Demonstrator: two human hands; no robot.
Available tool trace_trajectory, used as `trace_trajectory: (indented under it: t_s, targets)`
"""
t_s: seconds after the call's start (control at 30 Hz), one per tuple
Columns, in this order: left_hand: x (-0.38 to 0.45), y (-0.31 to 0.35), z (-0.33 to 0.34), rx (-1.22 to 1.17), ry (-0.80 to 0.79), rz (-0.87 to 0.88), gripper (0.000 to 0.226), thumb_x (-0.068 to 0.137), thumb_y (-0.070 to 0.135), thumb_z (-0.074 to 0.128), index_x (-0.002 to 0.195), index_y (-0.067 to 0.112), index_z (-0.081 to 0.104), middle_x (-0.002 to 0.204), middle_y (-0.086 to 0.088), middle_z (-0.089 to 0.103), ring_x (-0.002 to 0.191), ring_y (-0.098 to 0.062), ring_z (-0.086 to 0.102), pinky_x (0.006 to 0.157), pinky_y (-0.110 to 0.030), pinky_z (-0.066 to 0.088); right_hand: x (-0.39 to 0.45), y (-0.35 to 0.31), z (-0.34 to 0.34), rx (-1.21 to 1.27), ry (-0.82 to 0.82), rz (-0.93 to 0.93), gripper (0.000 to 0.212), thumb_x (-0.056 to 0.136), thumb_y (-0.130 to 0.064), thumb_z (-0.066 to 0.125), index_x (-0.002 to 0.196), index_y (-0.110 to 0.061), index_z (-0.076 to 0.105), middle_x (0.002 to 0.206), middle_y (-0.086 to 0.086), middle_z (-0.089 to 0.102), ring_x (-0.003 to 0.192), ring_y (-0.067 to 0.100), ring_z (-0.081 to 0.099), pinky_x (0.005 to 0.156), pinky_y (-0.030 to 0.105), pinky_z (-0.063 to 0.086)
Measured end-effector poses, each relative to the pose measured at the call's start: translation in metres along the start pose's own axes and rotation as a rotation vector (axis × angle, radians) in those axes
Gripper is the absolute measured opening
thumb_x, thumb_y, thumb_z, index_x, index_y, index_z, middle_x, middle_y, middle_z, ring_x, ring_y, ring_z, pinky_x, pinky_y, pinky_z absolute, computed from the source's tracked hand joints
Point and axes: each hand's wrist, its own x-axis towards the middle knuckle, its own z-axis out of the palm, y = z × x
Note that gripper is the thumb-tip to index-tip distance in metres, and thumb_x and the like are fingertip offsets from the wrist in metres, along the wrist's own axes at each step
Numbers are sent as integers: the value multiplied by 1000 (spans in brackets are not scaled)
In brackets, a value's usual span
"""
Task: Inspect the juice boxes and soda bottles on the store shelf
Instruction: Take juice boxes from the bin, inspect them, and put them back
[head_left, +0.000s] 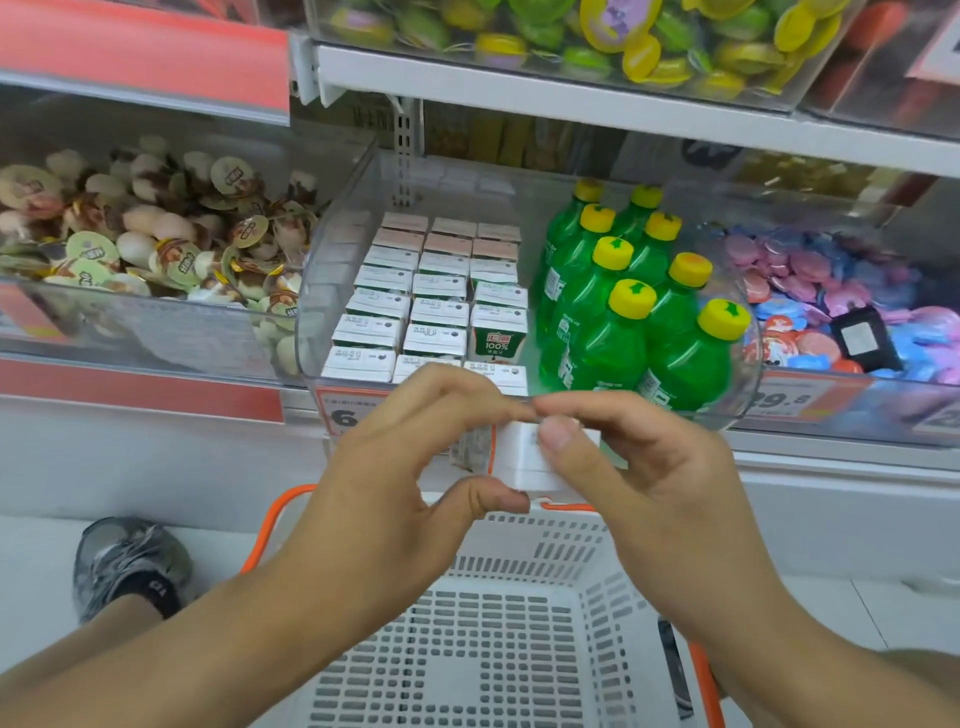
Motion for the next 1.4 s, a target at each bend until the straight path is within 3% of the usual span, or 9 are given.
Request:
trace_trajectory:
  t_s: [0.13, 0.3, 0.4, 0.57, 0.9, 1.1, 1.2, 1.27, 1.4]
  targets:
    - [0, -2, 2, -39, 27, -31, 35, 79, 32, 70, 114, 27, 67, 109, 11, 61, 108, 0, 57, 91, -8, 39, -2, 0, -4, 82, -30, 86, 18, 85, -32, 74, 102, -28, 79, 102, -8, 78, 96, 11, 73, 84, 27, 59]
    - [-2, -8, 6, -407, 47, -233, 44, 68, 30, 76, 111, 18, 72, 109, 2, 65, 109, -21, 64, 96, -31, 52, -5, 0, -4, 132, -3, 111, 27, 86, -31, 71, 113, -32, 73, 106, -14, 77, 103, 6, 71, 94, 27, 55]
    - [-1, -10, 8, -510, 65, -292, 49, 61, 22, 83, 108, 13, 72, 107, 0, 66, 103, -17, 67, 95, -32, 54, -5, 2, -3, 135, 2, 117, 28, 86, -21, 71, 111, -31, 74, 102, -11, 78, 98, 5, 72, 89, 31, 58]
    - [1, -10, 5, -523, 44, -289, 46, 63, 27, 78, 109, 24, 75, 108, 1, 67, 106, -21, 66, 98, -32, 52, -5, 1, -7, 157, -52, 109, 37, 77, -13, 60, 108, -27, 75, 100, -10, 78, 93, 4, 73, 76, 13, 53]
    - [2, -7, 4, -511, 26, -285, 48, 64, 27, 78, 112, 27, 73, 109, 0, 67, 111, -26, 65, 101, -35, 51, -5, -2, -8, 172, -80, 110, 41, 75, -7, 61, 107, -27, 75, 102, -9, 78, 95, 8, 74, 78, 16, 54]
    - [2, -6, 3, -516, 6, -296, 49, 62, 29, 79, 111, 29, 74, 110, -2, 66, 111, -27, 64, 101, -37, 50, -5, -4, -6, 109, -49, 116, 43, 74, -10, 60, 100, -39, 77, 99, -11, 78, 86, 6, 73, 76, 35, 58]
    - [3, -6, 3, -522, 3, -300, 48, 63, 29, 79, 110, 31, 75, 110, -1, 66, 111, -27, 64, 102, -38, 50, -6, -5, -5, 115, -37, 127, 41, 73, -12, 61, 100, -38, 78, 95, -7, 79, 78, 19, 70, 71, 43, 53]
    - [2, -5, 3, -508, 5, -291, 47, 63, 29, 79, 110, 32, 74, 110, 0, 66, 111, -27, 64, 102, -40, 50, -6, -5, -6, 114, -38, 136, 41, 72, -14, 61, 99, -40, 78, 92, -2, 79, 74, 31, 65, 70, 40, 49]
    - [1, -6, 2, -435, -1, -271, 46, 66, 31, 79, 112, 33, 74, 110, 2, 66, 113, -27, 62, 102, -46, 48, -6, -6, -9, 104, -35, 114, 37, 72, -15, 59, 93, -37, 80, 82, -2, 78, 75, 9, 69, 67, 19, 54]
